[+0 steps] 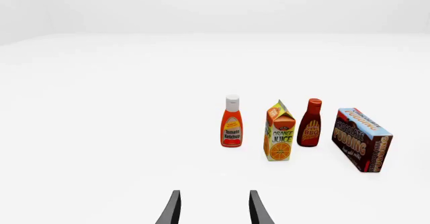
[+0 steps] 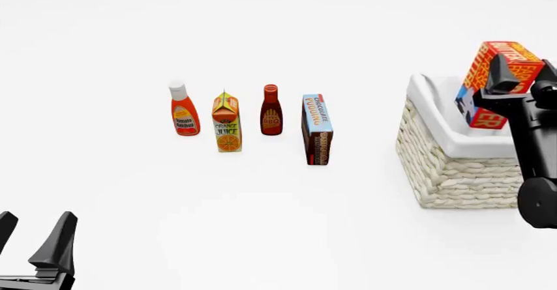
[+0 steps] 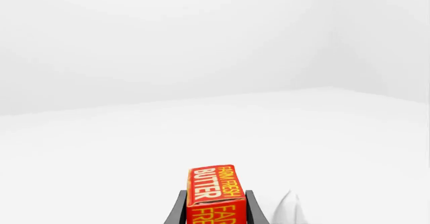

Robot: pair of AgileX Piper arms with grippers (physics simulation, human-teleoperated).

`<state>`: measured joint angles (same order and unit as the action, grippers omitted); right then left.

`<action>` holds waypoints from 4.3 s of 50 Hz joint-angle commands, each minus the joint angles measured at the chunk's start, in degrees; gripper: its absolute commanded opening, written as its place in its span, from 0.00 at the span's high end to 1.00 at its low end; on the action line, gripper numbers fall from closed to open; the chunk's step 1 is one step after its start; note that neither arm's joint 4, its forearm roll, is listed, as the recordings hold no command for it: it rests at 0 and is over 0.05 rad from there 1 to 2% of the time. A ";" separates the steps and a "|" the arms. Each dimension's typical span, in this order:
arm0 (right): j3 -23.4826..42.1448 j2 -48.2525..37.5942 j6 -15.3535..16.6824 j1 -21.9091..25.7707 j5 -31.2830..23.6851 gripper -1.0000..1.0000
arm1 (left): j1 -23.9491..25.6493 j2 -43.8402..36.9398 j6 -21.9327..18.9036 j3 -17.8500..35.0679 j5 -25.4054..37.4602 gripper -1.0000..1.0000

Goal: Pick the butter and place it in the basket.

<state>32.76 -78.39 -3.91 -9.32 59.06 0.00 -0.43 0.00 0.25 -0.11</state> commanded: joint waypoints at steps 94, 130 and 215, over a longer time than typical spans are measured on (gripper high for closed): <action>1.77 -6.22 -1.03 -1.84 5.08 1.00 | 0.00 0.00 0.00 0.00 0.00 0.00; 1.53 -8.21 -0.21 -1.87 6.79 1.00 | 0.00 0.00 0.00 0.00 0.00 0.00; 4.07 -12.21 -1.65 -4.04 7.53 0.00 | 0.00 0.00 0.00 0.00 0.00 0.00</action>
<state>37.15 -91.20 -5.27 -13.50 66.54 0.00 -0.43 0.00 0.25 -0.11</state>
